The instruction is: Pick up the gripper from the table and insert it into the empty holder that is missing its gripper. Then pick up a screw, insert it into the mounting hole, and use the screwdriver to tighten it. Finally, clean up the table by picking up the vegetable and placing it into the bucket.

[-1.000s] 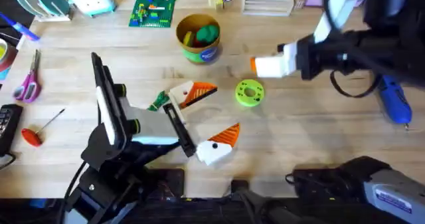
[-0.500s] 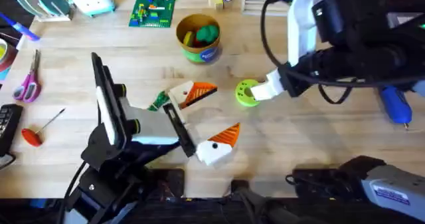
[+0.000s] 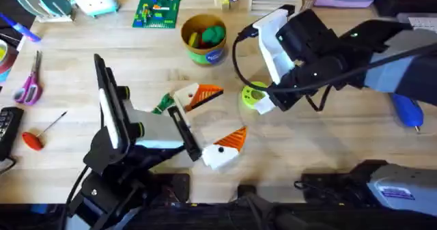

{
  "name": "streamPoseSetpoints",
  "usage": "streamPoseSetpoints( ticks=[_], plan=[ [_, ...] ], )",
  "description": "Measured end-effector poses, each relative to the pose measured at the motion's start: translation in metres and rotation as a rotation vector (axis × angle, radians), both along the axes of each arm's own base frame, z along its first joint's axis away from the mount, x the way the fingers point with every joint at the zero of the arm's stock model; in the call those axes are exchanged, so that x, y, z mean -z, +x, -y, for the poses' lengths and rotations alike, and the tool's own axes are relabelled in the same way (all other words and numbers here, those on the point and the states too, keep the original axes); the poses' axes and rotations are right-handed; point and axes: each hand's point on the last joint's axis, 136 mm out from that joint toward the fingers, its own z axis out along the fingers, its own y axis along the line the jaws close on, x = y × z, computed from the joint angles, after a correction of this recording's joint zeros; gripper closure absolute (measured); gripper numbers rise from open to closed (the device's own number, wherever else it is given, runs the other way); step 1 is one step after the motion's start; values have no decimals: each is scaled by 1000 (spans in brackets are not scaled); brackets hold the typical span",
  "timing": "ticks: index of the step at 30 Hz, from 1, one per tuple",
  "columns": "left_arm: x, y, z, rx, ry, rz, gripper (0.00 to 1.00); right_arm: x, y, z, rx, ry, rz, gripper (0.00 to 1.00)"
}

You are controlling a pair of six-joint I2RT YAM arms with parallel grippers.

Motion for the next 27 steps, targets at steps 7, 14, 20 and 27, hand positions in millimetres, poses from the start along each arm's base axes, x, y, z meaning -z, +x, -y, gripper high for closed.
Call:
streamPoseSetpoints(
  ticks=[7,14,20,27],
  plan=[
    [0,0,0,0,0,0,7,4,-3,-4,-20,-13,-7,547],
    [0,0,0,0,0,0,7,10,-1,-4,-21,-28,-7,591],
    [0,0,0,0,0,0,7,15,3,-1,-16,-55,-5,710],
    [0,0,0,0,0,0,7,15,4,-2,-14,-55,1,920]
  ],
)
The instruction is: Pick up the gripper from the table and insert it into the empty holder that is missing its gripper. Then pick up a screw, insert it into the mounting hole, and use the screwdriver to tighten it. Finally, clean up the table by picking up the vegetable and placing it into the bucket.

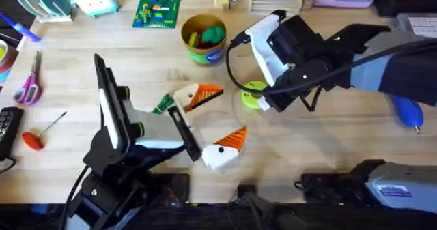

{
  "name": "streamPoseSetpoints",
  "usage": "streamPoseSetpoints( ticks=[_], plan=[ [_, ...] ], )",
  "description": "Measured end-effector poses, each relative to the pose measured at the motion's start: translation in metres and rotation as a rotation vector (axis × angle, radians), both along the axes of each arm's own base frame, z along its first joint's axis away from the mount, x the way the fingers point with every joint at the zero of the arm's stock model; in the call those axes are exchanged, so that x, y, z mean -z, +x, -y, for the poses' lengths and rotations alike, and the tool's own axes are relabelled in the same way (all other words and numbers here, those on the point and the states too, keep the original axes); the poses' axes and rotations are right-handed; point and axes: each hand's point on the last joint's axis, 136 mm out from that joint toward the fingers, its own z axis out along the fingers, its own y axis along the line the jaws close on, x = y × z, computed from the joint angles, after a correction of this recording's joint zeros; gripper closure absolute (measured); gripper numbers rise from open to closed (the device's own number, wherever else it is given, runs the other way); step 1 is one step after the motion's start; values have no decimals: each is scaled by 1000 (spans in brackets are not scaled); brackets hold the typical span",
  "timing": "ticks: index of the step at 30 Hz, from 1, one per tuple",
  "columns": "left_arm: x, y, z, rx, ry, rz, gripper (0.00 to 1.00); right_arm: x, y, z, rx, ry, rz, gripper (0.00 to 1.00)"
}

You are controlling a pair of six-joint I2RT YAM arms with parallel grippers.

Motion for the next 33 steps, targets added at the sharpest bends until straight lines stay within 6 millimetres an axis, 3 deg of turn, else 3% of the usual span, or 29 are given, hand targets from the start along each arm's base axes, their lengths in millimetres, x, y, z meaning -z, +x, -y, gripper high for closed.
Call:
streamPoseSetpoints(
  ticks=[5,17,26,33],
  plan=[
    [0,0,0,0,0,0,7,-1,3,-2,0,9,14,988],
    [0,0,0,0,0,0,7,-5,5,-3,0,10,15,994],
    [0,0,0,0,0,0,7,-46,19,0,-4,-39,50,994],
    [0,0,0,0,0,0,7,-98,25,-2,-44,-62,87,994]
  ],
)
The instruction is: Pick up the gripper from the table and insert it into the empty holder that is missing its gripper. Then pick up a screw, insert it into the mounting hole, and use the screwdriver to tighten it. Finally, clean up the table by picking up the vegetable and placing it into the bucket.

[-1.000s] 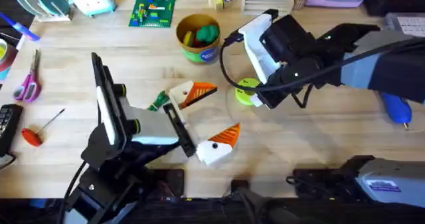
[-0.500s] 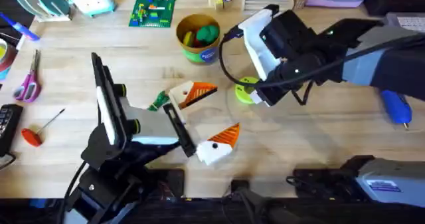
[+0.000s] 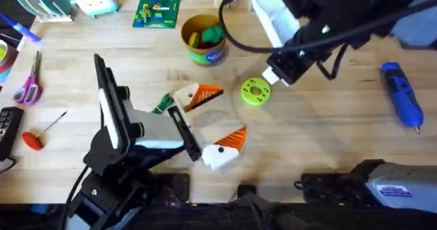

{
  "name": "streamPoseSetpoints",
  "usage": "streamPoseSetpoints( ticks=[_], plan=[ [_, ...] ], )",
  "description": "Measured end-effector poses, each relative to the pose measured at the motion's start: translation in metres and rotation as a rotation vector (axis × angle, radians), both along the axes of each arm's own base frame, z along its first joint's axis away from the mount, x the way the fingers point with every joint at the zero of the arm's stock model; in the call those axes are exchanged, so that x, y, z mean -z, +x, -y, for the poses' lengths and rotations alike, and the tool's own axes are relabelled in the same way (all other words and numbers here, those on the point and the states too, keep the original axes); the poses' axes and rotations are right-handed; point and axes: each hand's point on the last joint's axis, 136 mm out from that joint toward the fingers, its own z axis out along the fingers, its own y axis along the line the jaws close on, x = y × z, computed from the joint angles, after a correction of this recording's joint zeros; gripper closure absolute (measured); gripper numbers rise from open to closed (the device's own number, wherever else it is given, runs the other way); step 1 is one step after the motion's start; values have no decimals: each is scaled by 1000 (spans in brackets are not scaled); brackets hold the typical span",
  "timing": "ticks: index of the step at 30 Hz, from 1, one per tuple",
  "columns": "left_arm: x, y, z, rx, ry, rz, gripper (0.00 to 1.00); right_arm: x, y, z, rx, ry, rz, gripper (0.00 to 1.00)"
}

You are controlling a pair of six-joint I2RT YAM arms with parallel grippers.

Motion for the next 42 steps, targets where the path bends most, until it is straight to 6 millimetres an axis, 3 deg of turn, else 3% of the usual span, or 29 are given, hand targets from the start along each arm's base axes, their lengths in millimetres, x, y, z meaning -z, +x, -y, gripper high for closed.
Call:
streamPoseSetpoints(
  ticks=[8,14,19,23,34,42],
  plan=[
    [0,0,0,0,0,0,7,-84,-4,-23,-83,38,67,994],
    [0,0,0,0,0,0,8,-117,-11,-63,-179,31,52,994],
    [0,0,0,0,0,0,7,-113,-16,-107,-267,19,30,994],
    [0,0,0,0,0,0,8,-103,-27,-127,-319,6,4,994],
    [0,0,0,0,0,0,8,-105,-51,-166,-407,111,-17,994],
    [0,0,0,0,0,0,8,-97,-58,-173,-409,130,-79,994]
  ],
)
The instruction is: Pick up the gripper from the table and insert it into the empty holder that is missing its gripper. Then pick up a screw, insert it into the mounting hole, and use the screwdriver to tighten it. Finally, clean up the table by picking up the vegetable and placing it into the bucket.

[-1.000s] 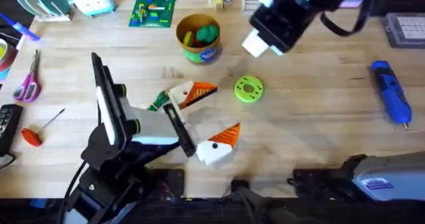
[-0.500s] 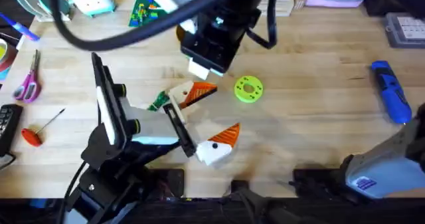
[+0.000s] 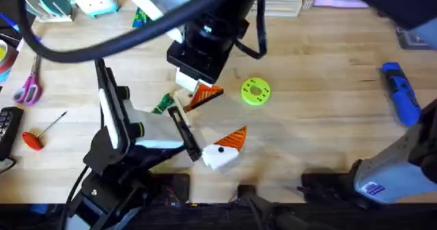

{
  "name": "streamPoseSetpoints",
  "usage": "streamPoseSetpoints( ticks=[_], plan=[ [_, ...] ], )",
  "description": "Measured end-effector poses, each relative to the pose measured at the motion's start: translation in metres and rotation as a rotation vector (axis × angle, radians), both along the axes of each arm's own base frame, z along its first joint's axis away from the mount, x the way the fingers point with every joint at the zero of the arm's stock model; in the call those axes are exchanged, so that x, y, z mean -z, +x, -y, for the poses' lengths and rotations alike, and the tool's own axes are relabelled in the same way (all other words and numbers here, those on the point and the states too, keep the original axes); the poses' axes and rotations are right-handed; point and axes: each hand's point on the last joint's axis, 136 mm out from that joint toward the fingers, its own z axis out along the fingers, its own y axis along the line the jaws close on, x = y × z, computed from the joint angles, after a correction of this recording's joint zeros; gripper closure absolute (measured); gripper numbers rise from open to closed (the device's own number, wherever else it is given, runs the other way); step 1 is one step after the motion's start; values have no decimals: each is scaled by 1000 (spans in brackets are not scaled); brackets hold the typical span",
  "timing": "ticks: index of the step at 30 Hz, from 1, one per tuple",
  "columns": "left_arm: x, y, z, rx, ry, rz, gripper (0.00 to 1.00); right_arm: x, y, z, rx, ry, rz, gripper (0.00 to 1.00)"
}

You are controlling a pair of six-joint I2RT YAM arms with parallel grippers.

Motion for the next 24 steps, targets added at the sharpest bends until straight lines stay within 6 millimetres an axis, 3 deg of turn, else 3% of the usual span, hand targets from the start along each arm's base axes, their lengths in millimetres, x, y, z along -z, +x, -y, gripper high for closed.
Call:
streamPoseSetpoints(
  ticks=[11,24],
  plan=[
    [0,0,0,0,0,0,9,8,-16,-7,-39,-22,-32,994],
    [0,0,0,0,-3,-7,8,15,-10,-8,-31,-51,-15,994]
  ],
)
